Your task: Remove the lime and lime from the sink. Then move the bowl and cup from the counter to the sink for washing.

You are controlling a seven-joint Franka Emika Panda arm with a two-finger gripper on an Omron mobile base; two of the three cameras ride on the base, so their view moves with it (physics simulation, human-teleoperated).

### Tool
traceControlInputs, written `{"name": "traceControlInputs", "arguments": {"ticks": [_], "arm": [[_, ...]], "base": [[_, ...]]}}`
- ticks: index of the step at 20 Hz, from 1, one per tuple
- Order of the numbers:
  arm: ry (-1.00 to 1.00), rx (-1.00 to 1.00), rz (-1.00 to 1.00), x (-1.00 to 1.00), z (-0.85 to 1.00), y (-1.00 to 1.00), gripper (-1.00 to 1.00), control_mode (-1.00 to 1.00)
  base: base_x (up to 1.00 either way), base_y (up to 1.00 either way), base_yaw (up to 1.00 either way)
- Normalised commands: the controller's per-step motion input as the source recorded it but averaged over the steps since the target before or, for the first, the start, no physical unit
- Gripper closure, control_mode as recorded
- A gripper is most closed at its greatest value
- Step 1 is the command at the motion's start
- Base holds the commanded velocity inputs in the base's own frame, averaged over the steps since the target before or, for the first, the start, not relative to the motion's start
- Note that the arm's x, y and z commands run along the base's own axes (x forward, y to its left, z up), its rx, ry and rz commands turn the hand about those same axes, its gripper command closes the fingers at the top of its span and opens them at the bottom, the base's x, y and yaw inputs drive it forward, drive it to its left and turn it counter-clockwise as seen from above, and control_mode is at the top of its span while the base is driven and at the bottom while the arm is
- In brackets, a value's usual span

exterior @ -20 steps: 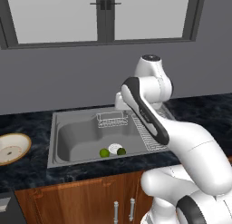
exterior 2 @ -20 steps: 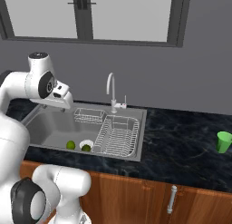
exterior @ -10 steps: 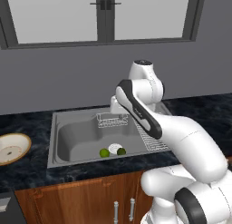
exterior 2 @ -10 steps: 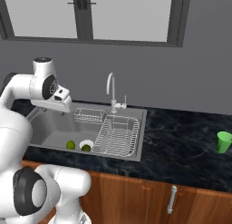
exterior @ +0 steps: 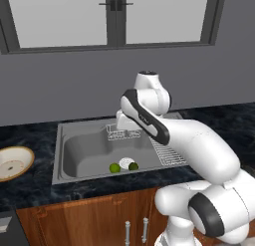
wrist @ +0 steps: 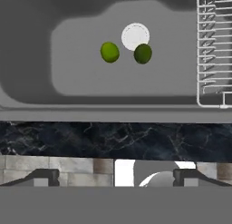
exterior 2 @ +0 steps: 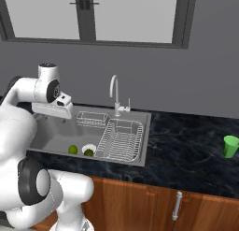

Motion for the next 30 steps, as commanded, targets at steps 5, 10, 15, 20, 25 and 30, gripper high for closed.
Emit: {"name": "traceControlInputs", "arguments": {"ticks": [5, 10, 15, 20, 25, 30], "arm": [[0.0, -0.01, 0.06, 0.14, -0.27, 0.02, -1.0, -1.0], [0.0, -0.01, 0.01, 0.2, -0.25, 0.01, -1.0, -1.0], [-0.02, -0.02, 0.03, 0.21, -0.24, 0.08, -1.0, -1.0], [-0.09, -0.01, 0.04, 0.16, -0.22, 0.14, -1.0, -1.0], [-0.06, 0.0, 0.06, 0.17, -0.2, 0.15, -1.0, -1.0], [-0.08, 0.0, 0.04, 0.13, -0.19, 0.11, -1.0, -1.0]], "base": [[0.0, 0.0, 0.0], [0.0, 0.0, 0.0], [0.0, 0.0, 0.0], [0.0, 0.0, 0.0], [0.0, 0.0, 0.0], [0.0, 0.0, 0.0]]}}
